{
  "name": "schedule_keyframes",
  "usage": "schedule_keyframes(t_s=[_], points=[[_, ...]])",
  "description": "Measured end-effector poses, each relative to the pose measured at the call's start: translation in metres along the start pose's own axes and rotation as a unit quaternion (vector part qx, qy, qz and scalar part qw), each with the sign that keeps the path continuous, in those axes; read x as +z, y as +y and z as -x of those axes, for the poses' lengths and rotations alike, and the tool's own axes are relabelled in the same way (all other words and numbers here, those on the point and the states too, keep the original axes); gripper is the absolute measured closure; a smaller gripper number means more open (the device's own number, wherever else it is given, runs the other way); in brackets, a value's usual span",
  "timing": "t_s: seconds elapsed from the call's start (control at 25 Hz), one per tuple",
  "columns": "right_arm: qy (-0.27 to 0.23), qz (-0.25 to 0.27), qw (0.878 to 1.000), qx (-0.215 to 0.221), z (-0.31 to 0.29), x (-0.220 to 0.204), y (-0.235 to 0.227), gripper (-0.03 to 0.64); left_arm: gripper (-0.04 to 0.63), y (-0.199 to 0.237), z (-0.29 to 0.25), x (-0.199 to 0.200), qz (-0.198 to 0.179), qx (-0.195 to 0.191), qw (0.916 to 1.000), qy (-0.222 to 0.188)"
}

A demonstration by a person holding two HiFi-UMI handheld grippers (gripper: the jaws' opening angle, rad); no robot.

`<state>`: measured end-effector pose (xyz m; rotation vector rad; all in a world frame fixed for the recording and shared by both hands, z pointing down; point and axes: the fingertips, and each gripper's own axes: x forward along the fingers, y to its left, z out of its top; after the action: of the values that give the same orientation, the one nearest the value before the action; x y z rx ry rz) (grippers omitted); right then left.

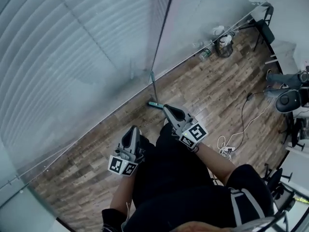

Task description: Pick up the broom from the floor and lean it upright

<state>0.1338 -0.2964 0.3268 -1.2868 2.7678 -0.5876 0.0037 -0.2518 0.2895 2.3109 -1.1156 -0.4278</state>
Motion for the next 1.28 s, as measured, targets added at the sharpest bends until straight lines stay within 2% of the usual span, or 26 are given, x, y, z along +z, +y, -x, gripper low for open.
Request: schedule_keyframes(t_s=[0.12,0.24,0.32,0.4,0.52,0.6,0.68,0.76,0.8,0.84,0.96,1.04,1.28], points=[[-0.011,0.001,1.0,0.002,0.003,0.055,0.055,0.598,0.575,-0.025,0.004,0.033,-0.01,0.012,0.9999,-0.004],[-0.058,-0.022,0.998,0.015,0.013,0.115,0.09,0.598,0.575,-0.045,0.006,0.057,-0.004,0.046,0.9989,0.003],[-0.082,-0.009,0.996,0.031,0.016,0.153,0.111,0.598,0.575,-0.064,-0.002,0.085,-0.015,0.042,0.999,-0.008],[-0.092,0.02,0.995,0.04,0.014,0.181,0.121,0.598,0.575,-0.082,-0.018,0.115,-0.047,0.026,0.9982,-0.025],[-0.101,0.023,0.993,0.054,0.007,0.207,0.123,0.598,0.577,-0.093,-0.042,0.142,-0.084,0.042,0.995,-0.033],[-0.105,0.043,0.992,0.058,0.008,0.216,0.125,0.598,0.577,-0.102,-0.049,0.15,-0.108,0.049,0.9921,-0.042],[-0.111,0.061,0.991,0.051,0.011,0.22,0.122,0.598,0.577,-0.116,-0.053,0.153,-0.16,0.052,0.9843,-0.053],[-0.114,0.07,0.99,0.038,0.014,0.224,0.111,0.598,0.577,-0.131,-0.057,0.152,-0.221,0.049,0.9723,-0.057],[-0.113,0.075,0.99,0.034,0.015,0.225,0.107,0.598,0.577,-0.137,-0.059,0.15,-0.237,0.044,0.969,-0.055],[-0.111,0.083,0.99,0.031,0.015,0.225,0.105,0.598,0.577,-0.143,-0.061,0.15,-0.237,0.038,0.9691,-0.056],[-0.103,0.115,0.988,0.023,0.016,0.225,0.104,0.598,0.577,-0.144,-0.063,0.155,-0.202,0.04,0.9761,-0.071],[-0.101,0.119,0.988,0.017,0.016,0.225,0.103,0.598,0.577,-0.144,-0.061,0.158,-0.19,0.041,0.9773,-0.084],[-0.096,0.114,0.989,-0.004,0.018,0.224,0.093,0.598,0.577,-0.152,-0.068,0.157,-0.202,0.012,0.9768,-0.07]])
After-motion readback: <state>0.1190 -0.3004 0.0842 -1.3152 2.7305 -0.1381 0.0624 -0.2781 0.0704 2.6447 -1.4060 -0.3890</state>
